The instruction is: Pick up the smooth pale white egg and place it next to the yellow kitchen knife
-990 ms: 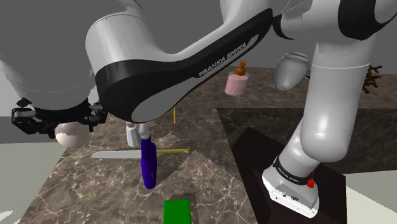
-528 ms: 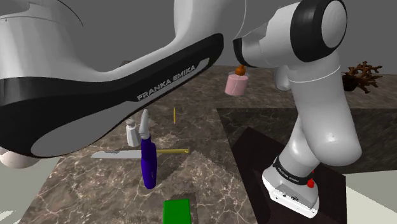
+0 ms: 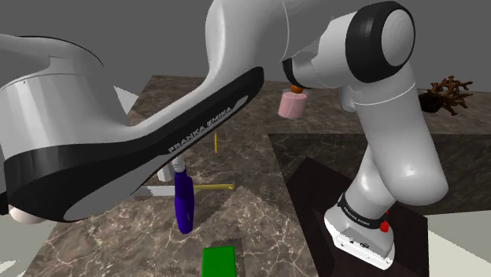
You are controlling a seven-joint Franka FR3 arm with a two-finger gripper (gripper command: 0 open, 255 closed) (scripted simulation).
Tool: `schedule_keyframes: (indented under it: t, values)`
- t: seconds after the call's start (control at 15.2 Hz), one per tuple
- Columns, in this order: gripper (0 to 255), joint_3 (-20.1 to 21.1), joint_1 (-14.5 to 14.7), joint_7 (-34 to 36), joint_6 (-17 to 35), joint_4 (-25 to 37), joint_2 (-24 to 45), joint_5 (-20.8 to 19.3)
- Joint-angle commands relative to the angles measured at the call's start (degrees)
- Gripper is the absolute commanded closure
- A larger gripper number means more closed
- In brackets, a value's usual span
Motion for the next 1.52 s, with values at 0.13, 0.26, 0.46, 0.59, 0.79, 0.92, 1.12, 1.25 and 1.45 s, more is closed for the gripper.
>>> schedule_keyframes:
  t: [0.13, 0.26, 0.46, 0.59, 0.79, 0.92, 1.12, 1.25, 1.45]
  values:
    - [255, -0.6, -0.1, 1.7, 2.0, -1.9, 0.7, -1.1]
    - [255, -1.0, -0.1, 2.4, 2.9, -2.6, 1.2, -1.7]
    - [255, -1.6, 0.0, 3.5, 4.2, -3.5, 2.0, -2.6]
    - [255, -2.0, 0.1, 4.2, 5.0, -4.1, 2.5, -3.3]
    - [255, -2.7, 0.3, 5.3, 6.2, -4.8, 3.4, -4.3]
    - [255, -3.2, 0.5, 6.0, 7.0, -5.2, 4.1, -4.9]
    - [255, -3.7, 0.7, 6.9, 7.9, -5.6, 4.8, -5.7]
    - [255, -3.7, 0.7, 6.9, 7.9, -5.6, 4.8, -5.7]
    - [255, -3.7, 0.7, 6.9, 7.9, -5.6, 4.8, -5.7]
